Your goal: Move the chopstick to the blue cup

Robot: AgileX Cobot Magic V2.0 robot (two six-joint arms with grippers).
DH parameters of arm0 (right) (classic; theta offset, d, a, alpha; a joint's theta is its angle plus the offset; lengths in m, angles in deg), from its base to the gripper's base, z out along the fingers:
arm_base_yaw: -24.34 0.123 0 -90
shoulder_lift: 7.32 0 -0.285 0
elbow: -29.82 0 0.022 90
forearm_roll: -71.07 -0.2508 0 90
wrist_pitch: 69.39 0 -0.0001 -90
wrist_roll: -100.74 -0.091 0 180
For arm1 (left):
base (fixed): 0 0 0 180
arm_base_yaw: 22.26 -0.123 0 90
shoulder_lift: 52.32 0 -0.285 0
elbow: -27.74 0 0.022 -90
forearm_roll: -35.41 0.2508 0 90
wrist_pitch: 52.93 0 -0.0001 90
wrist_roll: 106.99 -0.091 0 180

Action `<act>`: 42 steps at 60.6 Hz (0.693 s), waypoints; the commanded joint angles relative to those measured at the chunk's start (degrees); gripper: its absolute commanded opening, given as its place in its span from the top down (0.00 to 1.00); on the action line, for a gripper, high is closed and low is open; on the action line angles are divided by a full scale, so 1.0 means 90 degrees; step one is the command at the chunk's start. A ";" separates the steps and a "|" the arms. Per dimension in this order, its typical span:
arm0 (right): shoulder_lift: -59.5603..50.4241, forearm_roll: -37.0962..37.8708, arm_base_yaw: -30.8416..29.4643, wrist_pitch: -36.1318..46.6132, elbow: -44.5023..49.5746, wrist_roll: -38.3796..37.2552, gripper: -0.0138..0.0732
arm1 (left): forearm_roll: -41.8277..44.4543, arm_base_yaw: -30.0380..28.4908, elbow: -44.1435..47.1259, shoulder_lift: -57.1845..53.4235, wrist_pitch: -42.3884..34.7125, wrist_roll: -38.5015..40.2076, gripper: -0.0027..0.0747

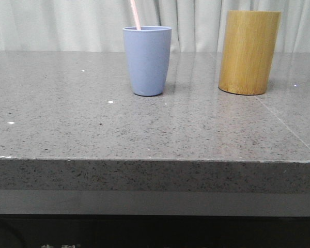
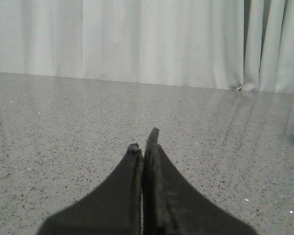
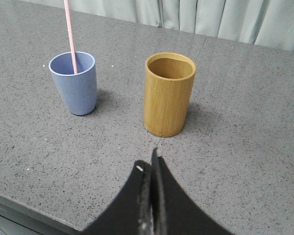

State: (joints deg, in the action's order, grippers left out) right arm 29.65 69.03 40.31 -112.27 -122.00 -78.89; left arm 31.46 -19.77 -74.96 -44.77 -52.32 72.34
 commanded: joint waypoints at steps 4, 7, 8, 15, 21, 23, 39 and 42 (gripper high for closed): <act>-0.0105 0.0025 -0.0070 0.0640 0.0052 0.0017 0.92 | -0.0068 -0.0016 0.0050 -0.0161 -0.0536 0.0024 0.99; -0.0276 0.0188 -0.0233 0.0856 0.0335 0.0020 0.92 | -0.0068 -0.0016 0.0050 -0.0161 -0.0536 0.0024 0.99; -0.0301 0.0191 -0.0291 0.0993 0.0431 0.0020 0.92 | -0.0068 -0.0016 0.0050 -0.0161 -0.0536 0.0024 0.99; -0.0797 0.0177 -0.0755 0.1994 0.1430 0.0020 0.92 | -0.0068 -0.0016 0.0050 -0.0161 -0.0536 0.0024 0.99; -0.1346 0.0177 -0.1048 0.2991 0.2441 0.0020 0.92 | -0.0068 -0.0016 0.0050 -0.0161 -0.0536 0.0024 0.99; -0.1532 0.0177 -0.1101 0.3355 0.2794 0.0020 0.92 | -0.0068 -0.0016 0.0050 -0.0161 -0.0536 0.0024 0.99; -0.2943 0.0079 -0.1318 0.5335 0.5214 0.0020 0.92 | -0.0068 -0.0016 0.0050 -0.0161 -0.0536 0.0024 0.99; -0.3194 0.0074 -0.1318 0.5446 0.5528 0.0020 0.92 | -0.0068 -0.0016 0.0050 -0.0161 -0.0536 0.0024 0.99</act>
State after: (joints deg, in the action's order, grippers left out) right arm 3.11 70.02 28.89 -71.25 -74.51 -78.89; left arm 31.46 -19.77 -74.96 -44.77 -52.32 72.34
